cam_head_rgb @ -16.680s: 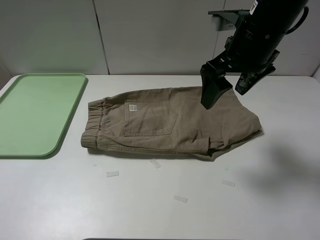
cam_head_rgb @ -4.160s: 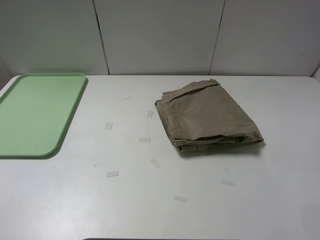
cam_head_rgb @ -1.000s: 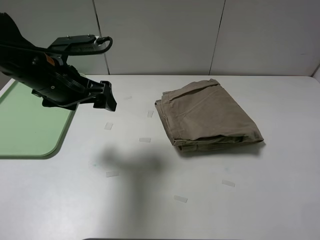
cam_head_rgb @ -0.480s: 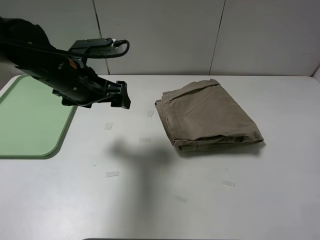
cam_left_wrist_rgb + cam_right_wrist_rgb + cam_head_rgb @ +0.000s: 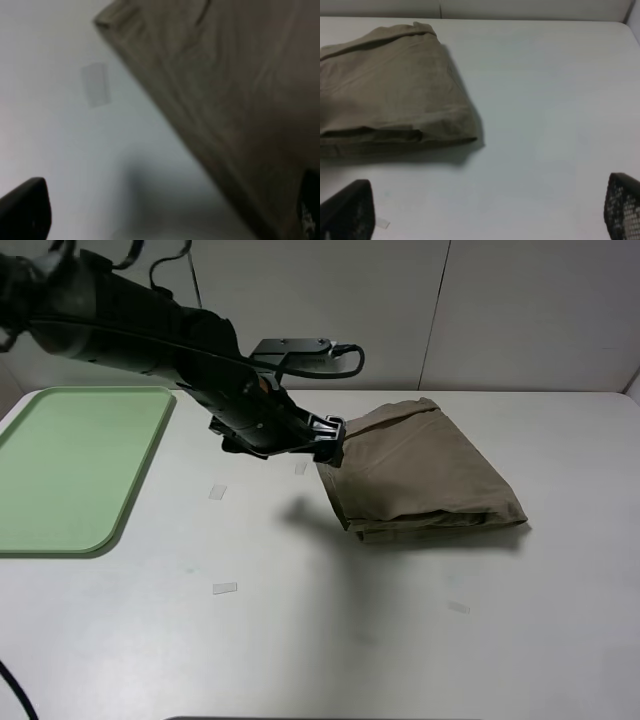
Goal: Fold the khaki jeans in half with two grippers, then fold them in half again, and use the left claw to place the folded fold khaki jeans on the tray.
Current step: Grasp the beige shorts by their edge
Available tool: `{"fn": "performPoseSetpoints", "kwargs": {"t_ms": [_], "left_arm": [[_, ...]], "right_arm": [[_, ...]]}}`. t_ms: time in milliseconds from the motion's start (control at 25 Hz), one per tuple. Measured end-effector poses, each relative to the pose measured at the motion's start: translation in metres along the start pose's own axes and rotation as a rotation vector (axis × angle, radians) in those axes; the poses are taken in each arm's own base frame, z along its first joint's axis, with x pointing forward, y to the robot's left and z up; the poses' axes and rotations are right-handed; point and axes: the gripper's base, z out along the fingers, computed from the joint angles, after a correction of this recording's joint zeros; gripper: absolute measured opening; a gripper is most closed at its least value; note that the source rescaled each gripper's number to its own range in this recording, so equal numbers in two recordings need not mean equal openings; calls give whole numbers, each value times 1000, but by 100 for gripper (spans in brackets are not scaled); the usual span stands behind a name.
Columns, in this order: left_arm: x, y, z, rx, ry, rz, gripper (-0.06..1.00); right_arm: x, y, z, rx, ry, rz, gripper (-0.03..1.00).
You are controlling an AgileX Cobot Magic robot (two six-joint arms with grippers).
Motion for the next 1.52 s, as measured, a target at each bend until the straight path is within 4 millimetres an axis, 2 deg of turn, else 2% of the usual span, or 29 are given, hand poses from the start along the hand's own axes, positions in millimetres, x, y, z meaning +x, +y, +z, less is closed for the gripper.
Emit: {"fn": "performPoseSetpoints", "kwargs": {"t_ms": [200,400,720,1000,1520], "left_arm": [[-3,-20,25,26,-9,8,98],[4,-32,46,36,10,8,98],[12,-31,67,33,12,-19,98],[11,-30,84,53,-80,-24,98],[12,-28,99,69,-155,-32,98]], "right_arm": [[0,0,0,-1,0,0,100],[0,0,0,-1,0,1,100],[0,0,0,-1,0,1,100],[0,0,0,-1,0,1,100],[0,0,0,-1,0,1,100]]}}
